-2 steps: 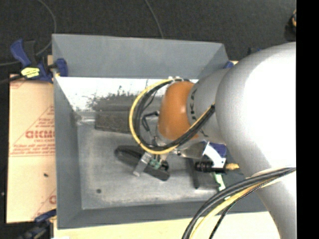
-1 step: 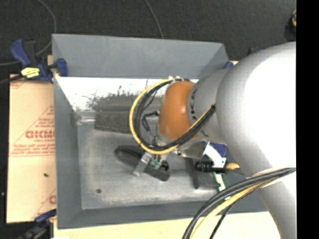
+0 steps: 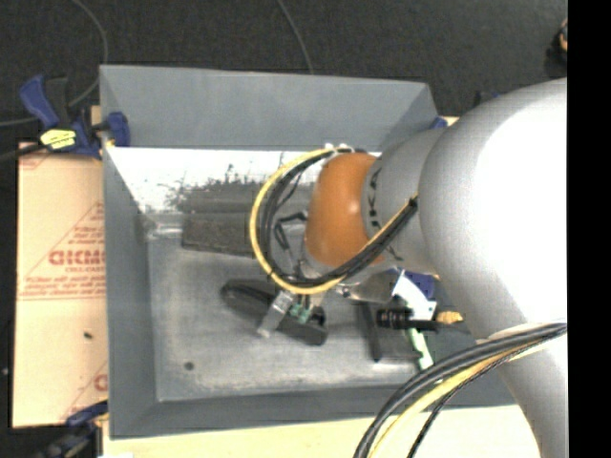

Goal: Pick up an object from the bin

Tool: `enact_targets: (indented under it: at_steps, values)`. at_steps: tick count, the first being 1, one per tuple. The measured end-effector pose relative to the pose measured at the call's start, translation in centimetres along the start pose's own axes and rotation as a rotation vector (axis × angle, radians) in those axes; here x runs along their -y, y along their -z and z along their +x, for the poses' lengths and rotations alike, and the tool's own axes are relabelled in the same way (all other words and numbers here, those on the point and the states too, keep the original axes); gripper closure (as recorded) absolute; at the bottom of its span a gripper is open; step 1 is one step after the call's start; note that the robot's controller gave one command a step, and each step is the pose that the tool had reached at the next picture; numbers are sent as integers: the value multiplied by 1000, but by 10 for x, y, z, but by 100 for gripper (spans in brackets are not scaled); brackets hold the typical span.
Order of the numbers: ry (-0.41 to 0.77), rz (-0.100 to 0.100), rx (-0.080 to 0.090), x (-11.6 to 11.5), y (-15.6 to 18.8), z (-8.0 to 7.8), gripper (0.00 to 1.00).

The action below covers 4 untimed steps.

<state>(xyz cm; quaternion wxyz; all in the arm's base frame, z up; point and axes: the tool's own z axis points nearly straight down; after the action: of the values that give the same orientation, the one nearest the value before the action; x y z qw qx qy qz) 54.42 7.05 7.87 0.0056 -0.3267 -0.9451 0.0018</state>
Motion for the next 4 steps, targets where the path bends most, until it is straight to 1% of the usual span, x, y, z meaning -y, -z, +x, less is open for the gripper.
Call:
enact_targets:
  at_steps: [1,3,4]
  values:
    - [1,3,-3,1,18,1,100]
    - [4,-3,3,0,60,-1,100]
    - [6,-2,2,1,68,-1,100]
